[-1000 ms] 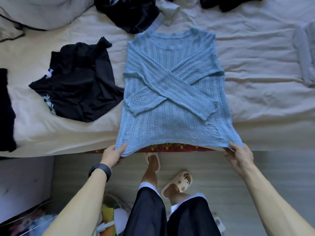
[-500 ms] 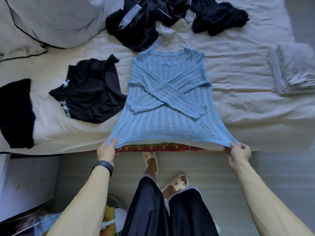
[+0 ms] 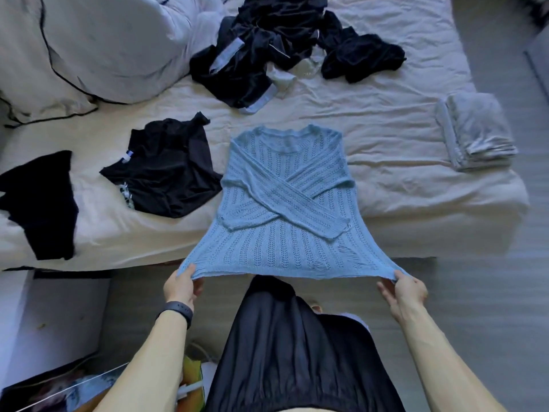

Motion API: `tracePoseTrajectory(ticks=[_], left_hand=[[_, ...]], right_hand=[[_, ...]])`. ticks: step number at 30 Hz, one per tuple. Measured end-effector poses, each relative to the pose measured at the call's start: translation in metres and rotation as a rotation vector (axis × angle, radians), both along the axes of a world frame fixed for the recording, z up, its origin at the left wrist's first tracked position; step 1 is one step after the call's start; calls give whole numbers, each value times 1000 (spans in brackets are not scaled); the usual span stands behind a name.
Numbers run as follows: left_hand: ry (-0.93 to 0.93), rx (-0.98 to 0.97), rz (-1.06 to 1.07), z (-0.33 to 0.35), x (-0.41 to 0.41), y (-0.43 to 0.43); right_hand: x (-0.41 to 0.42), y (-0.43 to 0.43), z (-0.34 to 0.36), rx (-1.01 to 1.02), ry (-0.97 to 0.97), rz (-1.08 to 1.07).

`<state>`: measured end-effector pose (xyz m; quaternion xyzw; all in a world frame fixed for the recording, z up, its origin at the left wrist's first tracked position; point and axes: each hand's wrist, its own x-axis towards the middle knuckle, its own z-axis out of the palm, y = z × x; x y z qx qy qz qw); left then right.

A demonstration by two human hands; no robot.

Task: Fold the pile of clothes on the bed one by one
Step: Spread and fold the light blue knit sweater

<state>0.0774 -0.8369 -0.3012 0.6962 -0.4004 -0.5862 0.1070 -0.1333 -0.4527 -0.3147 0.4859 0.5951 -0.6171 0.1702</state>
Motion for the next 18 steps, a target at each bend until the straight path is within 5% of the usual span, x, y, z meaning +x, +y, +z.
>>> tracePoseTrajectory(ticks=[18], left_hand=[[208, -51, -27, -12, -267, -175]], right_hand=[[-268, -157, 1, -44, 120, -49]])
